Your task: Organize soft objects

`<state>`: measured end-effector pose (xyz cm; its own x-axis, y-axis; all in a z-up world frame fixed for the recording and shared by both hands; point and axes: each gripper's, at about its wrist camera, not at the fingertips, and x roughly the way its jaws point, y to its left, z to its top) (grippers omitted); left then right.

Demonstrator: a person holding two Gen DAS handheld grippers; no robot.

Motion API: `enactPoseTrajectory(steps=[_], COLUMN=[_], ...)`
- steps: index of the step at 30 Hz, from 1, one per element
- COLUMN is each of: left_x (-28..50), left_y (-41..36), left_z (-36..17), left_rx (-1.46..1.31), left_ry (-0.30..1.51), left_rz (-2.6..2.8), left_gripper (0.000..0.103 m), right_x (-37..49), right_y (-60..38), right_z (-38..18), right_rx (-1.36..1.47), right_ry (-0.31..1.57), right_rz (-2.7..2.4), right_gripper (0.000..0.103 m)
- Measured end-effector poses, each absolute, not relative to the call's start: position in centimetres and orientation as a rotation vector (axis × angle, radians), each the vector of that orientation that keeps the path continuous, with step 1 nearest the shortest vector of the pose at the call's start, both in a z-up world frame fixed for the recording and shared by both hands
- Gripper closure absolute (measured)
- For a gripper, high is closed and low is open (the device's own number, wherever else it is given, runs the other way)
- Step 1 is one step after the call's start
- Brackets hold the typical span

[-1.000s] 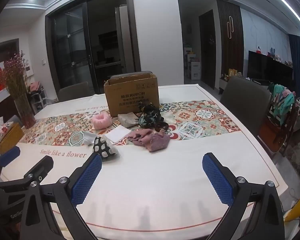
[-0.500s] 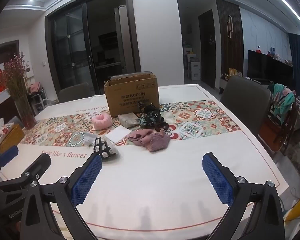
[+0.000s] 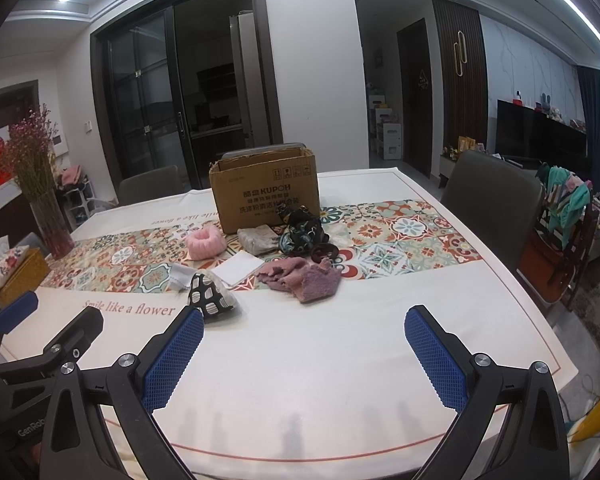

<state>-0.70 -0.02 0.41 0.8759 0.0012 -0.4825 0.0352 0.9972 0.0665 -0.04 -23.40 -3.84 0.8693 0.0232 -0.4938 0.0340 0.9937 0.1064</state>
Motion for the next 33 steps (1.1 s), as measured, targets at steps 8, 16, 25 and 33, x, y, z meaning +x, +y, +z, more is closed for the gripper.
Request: enactPoseTrajectory(steps=[8,16,25,33], left_x=[-0.69,-0.70,-0.73,-0.73], left_y=[0.01,0.02,0.03,0.01], left_z=[0.43,0.39,0.32,0.26], left_rx=[0.074,0.073,0.073,0.072], left_ry=[0.502,0.500,0.500,0.501], left_rz=[-0.017,-0.011,-0.011,-0.011], left_gripper=[0.000,0.000,0.000,0.000], right_x=[-0.07,-0.09,-0.12,-0.14], right_y=[-23.39,-23.35,-23.36,-23.35], right_z=[-3.80,-3.78,-3.80,-3.82], right_rx=[0.113,0.113,0.114,0.114], right_ry=[0.516,0.515,0.515,0.515], right_rz=[-0.006,-0.005,-0.006,-0.006], right_gripper=[0.001,0.001,0.001,0.001])
